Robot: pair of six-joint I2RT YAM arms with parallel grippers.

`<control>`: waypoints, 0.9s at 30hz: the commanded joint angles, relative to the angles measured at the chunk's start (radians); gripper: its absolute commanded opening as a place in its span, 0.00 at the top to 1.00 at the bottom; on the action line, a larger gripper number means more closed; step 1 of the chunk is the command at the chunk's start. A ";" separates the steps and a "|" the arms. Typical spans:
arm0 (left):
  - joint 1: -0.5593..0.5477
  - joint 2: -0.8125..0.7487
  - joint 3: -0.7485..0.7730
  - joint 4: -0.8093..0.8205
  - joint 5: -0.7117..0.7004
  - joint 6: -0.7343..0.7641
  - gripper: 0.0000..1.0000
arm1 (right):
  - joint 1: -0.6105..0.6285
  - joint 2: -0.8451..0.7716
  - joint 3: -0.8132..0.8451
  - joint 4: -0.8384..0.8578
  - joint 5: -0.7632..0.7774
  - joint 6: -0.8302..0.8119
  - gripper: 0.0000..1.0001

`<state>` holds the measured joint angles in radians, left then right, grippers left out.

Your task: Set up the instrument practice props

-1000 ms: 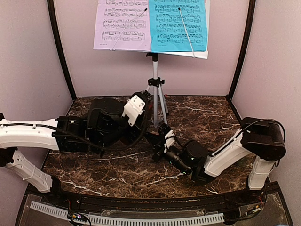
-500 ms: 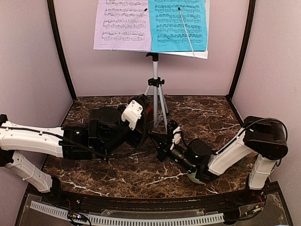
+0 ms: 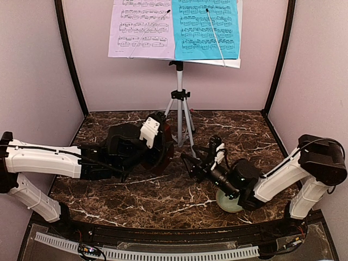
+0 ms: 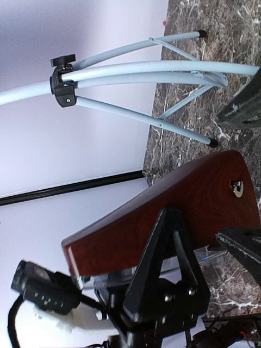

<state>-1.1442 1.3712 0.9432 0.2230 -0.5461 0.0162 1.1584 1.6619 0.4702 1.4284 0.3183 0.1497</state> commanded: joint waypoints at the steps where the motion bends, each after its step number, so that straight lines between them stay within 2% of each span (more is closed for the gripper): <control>1: 0.018 0.038 -0.009 0.172 0.070 -0.034 0.78 | 0.023 -0.061 -0.062 -0.029 0.042 -0.010 0.31; 3: 0.034 0.074 -0.004 0.172 0.094 -0.053 0.77 | 0.028 -0.115 -0.074 -0.093 0.062 0.009 0.20; 6: 0.058 0.121 -0.006 0.186 0.128 -0.086 0.77 | 0.029 -0.182 -0.075 -0.213 0.094 0.020 0.13; 10: 0.081 0.160 -0.049 0.284 0.172 -0.088 0.77 | 0.016 -0.287 -0.063 -0.399 0.109 0.043 0.09; 14: 0.103 0.219 -0.067 0.355 0.257 -0.113 0.77 | -0.030 -0.393 -0.023 -0.641 0.055 0.093 0.07; 22: 0.107 0.303 -0.099 0.489 0.334 -0.132 0.76 | -0.128 -0.463 0.017 -0.825 -0.038 0.193 0.05; 25: 0.108 0.317 -0.111 0.502 0.347 -0.131 0.69 | -0.169 -0.437 0.057 -0.884 -0.107 0.234 0.05; 27: 0.109 0.320 -0.117 0.502 0.355 -0.127 0.53 | -0.187 -0.422 0.075 -0.901 -0.144 0.255 0.04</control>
<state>-1.0359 1.7058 0.8333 0.5903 -0.2272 -0.1024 1.0088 1.2217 0.4950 0.5919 0.2630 0.3393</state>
